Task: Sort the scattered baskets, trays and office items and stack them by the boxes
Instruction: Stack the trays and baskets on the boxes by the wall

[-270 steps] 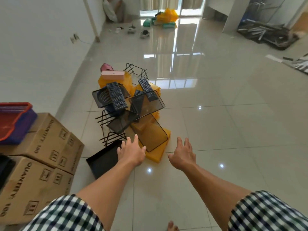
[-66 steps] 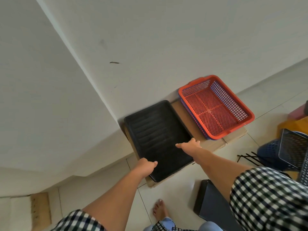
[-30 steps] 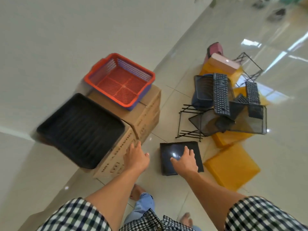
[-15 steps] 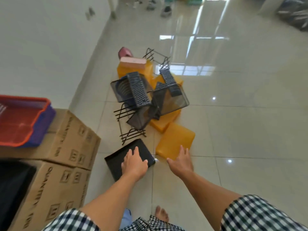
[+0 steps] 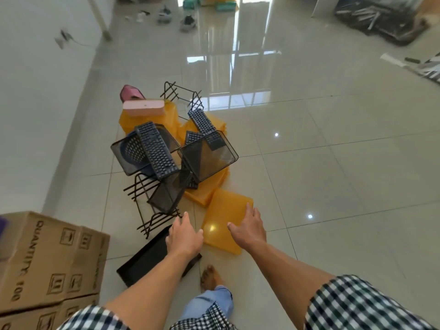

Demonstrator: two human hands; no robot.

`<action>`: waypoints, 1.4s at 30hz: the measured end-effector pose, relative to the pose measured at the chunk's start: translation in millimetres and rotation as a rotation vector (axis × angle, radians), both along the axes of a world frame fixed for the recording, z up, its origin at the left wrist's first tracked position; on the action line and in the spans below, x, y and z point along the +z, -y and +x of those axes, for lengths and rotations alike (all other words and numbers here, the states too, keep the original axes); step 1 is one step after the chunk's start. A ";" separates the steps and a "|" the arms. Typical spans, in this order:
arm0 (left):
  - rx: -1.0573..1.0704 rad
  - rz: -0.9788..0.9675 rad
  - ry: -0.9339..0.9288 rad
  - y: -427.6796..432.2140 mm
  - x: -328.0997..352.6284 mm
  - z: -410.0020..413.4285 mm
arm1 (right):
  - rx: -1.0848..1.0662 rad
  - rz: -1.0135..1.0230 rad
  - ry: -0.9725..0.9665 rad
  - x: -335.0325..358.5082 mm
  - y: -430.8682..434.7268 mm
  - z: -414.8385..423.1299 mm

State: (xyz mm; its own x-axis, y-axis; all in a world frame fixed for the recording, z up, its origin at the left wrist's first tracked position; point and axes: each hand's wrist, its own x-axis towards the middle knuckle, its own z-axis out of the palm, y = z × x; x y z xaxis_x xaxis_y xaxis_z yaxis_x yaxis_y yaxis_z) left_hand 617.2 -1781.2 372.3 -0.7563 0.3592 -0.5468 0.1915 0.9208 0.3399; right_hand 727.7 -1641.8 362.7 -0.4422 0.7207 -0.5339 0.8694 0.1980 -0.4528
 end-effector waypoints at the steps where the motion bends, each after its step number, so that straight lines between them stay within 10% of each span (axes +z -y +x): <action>1: -0.008 -0.003 0.009 -9.8 -3.0 -8.0 | -0.003 -0.002 0.008 -1.2 -9.2 -6.7; 42: 0.821 0.010 0.067 -258.5 5.3 -169.0 | 0.714 -0.009 0.033 -26.1 -343.9 -295.0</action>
